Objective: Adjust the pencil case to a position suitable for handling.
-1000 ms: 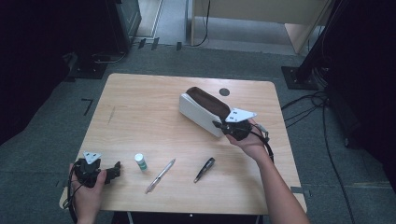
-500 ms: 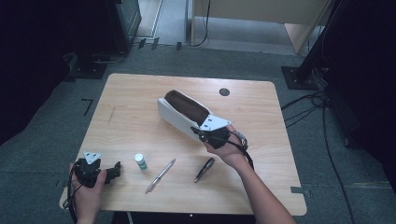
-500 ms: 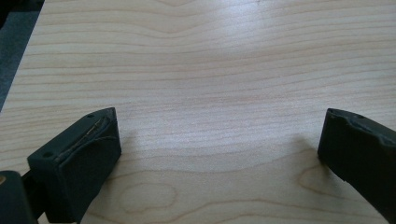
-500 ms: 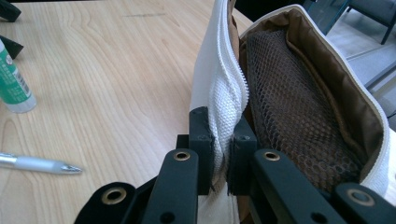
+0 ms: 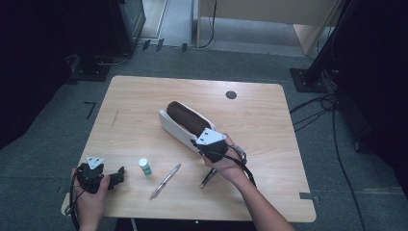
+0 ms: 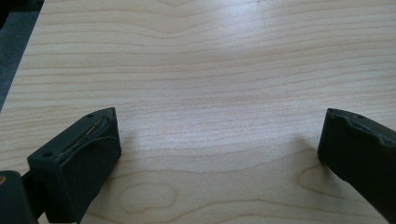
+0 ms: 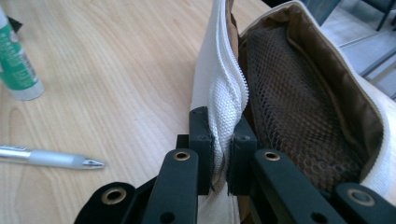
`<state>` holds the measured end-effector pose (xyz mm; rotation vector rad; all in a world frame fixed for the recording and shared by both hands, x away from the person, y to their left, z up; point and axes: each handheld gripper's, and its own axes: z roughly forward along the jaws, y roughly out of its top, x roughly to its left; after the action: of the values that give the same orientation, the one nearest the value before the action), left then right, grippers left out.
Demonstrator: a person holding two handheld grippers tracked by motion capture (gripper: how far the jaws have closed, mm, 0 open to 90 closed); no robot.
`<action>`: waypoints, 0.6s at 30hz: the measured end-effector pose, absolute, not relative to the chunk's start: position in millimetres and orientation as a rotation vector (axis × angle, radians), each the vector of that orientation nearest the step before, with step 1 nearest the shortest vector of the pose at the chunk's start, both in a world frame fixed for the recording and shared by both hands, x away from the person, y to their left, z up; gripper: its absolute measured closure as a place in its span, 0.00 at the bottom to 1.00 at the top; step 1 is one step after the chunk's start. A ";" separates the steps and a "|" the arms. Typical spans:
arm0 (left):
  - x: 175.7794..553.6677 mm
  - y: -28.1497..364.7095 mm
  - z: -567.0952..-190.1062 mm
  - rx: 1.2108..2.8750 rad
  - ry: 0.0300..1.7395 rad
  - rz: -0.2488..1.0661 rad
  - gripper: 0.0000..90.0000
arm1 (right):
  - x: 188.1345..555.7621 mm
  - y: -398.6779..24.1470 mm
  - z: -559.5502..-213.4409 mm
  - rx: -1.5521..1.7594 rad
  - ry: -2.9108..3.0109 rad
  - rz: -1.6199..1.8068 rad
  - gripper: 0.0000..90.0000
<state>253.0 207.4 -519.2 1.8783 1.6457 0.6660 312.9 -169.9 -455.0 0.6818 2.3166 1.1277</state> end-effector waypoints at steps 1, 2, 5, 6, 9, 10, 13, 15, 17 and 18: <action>252.9 207.4 -519.2 1.879 1.645 0.666 0.00 | 312.7 -169.5 -455.6 0.678 2.314 1.122 0.93; 252.9 207.4 -519.2 1.879 1.645 0.666 0.00 | 312.3 -169.0 -456.8 0.677 2.317 1.119 0.93; 252.9 207.5 -519.2 1.880 1.645 0.666 0.00 | 311.9 -169.3 -460.4 0.697 2.350 1.150 0.89; 252.9 207.5 -519.1 1.880 1.646 0.666 0.00 | 311.6 -169.3 -461.5 0.699 2.356 1.156 0.84; 252.9 207.5 -519.1 1.883 1.643 0.664 0.00 | 310.9 -170.8 -462.1 0.719 2.359 1.189 0.70; 252.9 207.3 -519.2 1.880 1.643 0.665 0.00 | 311.1 -172.8 -460.8 0.726 2.353 1.217 0.65; 252.9 207.4 -519.1 1.882 1.644 0.664 0.00 | 310.9 -177.2 -455.3 0.776 2.356 1.261 0.45; 252.9 207.4 -519.1 1.881 1.644 0.664 0.00 | 310.3 -178.1 -453.4 0.787 2.355 1.269 0.42; 252.9 207.4 -519.1 1.882 1.644 0.664 0.00 | 307.6 -180.5 -448.8 0.806 2.340 1.286 0.39; 252.9 207.4 -519.1 1.882 1.643 0.664 0.00 | 304.6 -183.6 -443.5 0.815 2.327 1.300 0.36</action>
<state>252.9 207.4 -519.1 1.8821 1.6434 0.6639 304.6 -183.6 -443.5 0.8154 2.3271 1.3001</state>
